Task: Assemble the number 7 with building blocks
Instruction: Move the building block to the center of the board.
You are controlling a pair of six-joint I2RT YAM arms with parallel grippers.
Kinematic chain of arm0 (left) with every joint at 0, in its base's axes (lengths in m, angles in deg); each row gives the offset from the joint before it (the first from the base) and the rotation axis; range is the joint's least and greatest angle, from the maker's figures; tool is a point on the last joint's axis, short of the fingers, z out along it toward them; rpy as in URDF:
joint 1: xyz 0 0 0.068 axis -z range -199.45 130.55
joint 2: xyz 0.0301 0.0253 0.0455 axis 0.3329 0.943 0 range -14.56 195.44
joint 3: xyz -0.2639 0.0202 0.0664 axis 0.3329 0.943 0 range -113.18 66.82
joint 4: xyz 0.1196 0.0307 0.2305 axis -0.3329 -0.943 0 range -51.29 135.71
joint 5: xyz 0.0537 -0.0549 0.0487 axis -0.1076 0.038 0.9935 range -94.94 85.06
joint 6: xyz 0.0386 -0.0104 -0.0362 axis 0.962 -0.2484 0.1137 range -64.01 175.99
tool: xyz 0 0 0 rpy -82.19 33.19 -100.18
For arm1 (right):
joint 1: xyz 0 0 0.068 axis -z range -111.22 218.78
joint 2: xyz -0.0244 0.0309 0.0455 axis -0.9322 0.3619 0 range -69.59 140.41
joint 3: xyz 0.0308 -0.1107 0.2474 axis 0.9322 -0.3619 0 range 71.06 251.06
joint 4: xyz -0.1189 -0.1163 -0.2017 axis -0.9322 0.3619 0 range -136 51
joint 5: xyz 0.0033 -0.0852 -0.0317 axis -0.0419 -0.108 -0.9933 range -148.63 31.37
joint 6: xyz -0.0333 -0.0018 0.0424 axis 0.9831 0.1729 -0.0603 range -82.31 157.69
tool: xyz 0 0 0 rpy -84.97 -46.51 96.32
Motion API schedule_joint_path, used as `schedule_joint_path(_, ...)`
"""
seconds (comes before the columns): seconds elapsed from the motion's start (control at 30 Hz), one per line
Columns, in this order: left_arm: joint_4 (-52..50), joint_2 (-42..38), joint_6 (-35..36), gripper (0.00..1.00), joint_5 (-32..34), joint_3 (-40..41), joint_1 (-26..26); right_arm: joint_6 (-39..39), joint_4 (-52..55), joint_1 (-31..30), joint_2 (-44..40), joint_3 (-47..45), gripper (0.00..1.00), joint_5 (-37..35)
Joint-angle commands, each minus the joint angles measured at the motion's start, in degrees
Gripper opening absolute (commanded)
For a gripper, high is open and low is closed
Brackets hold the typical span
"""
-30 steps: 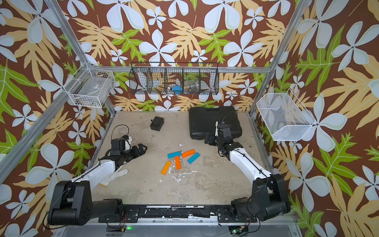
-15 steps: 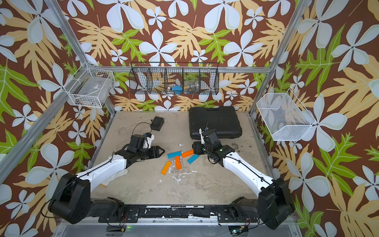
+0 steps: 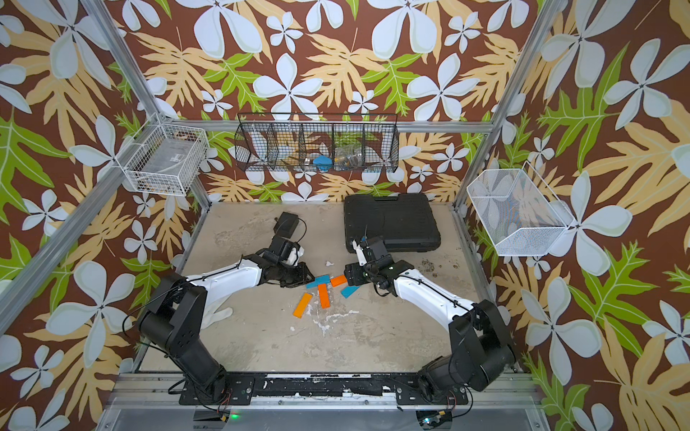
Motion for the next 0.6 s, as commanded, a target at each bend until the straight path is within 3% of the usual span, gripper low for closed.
schedule_joint_path(0.0, -0.9, 1.3, -1.2, 0.3, 2.0, -1.3, 0.0, 2.4, -2.1, 0.0, 0.8, 0.5, 0.79, 2.0)
schedule_joint_path(0.07, -1.2, 2.2, -0.6, 0.3, 1.8, -1.4, 0.0, 1.9, -3.5, 0.0, 1.4, -0.3, 0.79, 3.1)
schedule_joint_path(0.17, -4.1, 3.2, 3.9, 0.45, 2.6, -3.0, 0.4, 0.9, -5.9, 0.0, 2.3, -1.2, 0.82, 7.0)
schedule_joint_path(0.23, -7.8, 3.5, 7.8, 0.48, 4.6, -4.3, 1.2, 0.2, -9.7, 0.0, 2.8, -2.5, 0.85, 12.4)
schedule_joint_path(0.3, -7.9, 3.3, 8.5, 0.48, 5.1, -3.7, 1.2, -0.8, -11.4, 0.0, 3.9, -2.8, 0.85, 16.1)
schedule_joint_path(0.4, -6.4, 4.0, 7.4, 0.48, 3.7, -2.6, 1.3, -1.6, -11.4, 0.0, 6.0, -2.5, 0.85, 15.4)
schedule_joint_path(0.57, -3.8, 3.9, 6.0, 0.36, 1.5, 0.2, 1.2, 0.1, -9.9, 0.0, 11.6, 3.1, 0.83, 19.1)
